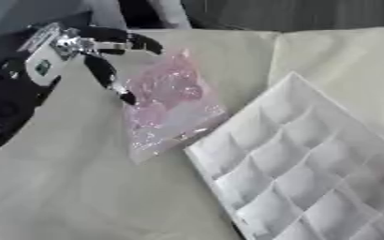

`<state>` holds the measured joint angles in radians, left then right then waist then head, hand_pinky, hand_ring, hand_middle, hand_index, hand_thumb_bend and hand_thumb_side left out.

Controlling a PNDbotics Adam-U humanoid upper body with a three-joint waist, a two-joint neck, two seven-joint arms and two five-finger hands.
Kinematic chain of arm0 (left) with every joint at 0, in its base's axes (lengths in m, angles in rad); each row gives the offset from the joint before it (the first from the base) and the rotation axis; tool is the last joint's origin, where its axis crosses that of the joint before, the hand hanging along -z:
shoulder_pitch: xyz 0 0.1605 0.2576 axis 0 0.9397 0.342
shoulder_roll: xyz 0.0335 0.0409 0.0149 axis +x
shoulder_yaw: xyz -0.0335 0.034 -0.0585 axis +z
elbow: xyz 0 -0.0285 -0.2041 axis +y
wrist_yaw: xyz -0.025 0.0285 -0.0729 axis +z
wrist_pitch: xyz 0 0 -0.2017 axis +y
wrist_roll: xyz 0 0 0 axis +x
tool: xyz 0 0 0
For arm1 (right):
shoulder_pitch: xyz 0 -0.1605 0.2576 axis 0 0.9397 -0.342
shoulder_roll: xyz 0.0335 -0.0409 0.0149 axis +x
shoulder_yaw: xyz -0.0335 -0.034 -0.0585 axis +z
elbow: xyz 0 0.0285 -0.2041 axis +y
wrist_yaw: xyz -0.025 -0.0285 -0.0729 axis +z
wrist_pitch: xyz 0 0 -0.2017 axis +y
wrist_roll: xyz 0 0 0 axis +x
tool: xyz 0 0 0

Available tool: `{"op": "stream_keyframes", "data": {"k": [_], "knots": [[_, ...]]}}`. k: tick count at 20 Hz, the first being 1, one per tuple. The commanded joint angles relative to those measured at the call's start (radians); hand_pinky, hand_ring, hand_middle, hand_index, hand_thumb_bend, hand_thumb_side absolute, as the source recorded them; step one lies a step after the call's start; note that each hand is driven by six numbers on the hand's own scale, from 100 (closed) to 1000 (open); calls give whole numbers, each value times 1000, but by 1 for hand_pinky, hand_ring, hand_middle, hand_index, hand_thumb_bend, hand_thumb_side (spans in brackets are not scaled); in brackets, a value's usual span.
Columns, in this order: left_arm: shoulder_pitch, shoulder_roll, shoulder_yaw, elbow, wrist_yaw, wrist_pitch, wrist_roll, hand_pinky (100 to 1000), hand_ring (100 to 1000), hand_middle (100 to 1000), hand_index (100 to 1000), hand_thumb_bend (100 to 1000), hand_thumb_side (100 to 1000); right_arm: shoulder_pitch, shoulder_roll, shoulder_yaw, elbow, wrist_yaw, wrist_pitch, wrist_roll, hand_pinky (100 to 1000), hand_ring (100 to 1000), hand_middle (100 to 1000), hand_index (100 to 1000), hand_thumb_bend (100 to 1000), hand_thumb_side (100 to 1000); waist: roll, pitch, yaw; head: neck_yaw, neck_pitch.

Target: Pick up objects on the table and place them in the box.

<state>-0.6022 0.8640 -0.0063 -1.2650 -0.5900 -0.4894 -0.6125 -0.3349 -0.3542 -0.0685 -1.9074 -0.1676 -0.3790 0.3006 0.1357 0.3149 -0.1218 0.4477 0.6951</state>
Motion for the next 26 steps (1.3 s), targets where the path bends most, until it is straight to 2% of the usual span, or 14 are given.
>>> {"op": "stream_keyframes", "data": {"k": [1,6,7,11,16,21,26], "knots": [[-26,2,18,10,-30,-139,-113,902,977,993,1000,913,699,-7,-15,-3,-21,-6,0,0,605,674,640,698,434,765,-5,-26,1,-11,1],[-35,-56,16,5,-8,-143,-104,868,954,972,1000,857,706,-8,-13,-3,-22,-7,1,-1,605,674,640,698,434,765,-8,-26,1,-14,3],[-36,-69,12,-3,3,-142,-103,836,931,950,1000,805,711,-7,-12,-3,-22,-7,1,-1,605,674,640,698,434,765,-9,-25,1,-14,3],[-23,-117,-29,-79,19,-143,-123,825,913,933,1000,773,731,-10,-7,-3,-24,-9,1,-2,603,673,638,696,434,765,-12,-24,-3,-16,5],[17,-140,-64,-140,44,-150,-180,818,903,921,1000,749,761,-20,-1,-3,-29,-15,4,-5,601,670,636,694,434,765,-13,-21,-12,-21,0],[63,-129,-69,-179,64,-147,-204,822,899,917,1000,749,784,-32,4,-1,-38,-23,8,-8,597,667,632,691,434,766,-12,-15,-21,-23,-2],[112,-57,-78,-186,54,-143,-200,845,910,926,1000,802,803,-35,1,2,-47,-30,14,-7,597,667,631,690,434,765,-6,-11,-26,-23,-2]]}}
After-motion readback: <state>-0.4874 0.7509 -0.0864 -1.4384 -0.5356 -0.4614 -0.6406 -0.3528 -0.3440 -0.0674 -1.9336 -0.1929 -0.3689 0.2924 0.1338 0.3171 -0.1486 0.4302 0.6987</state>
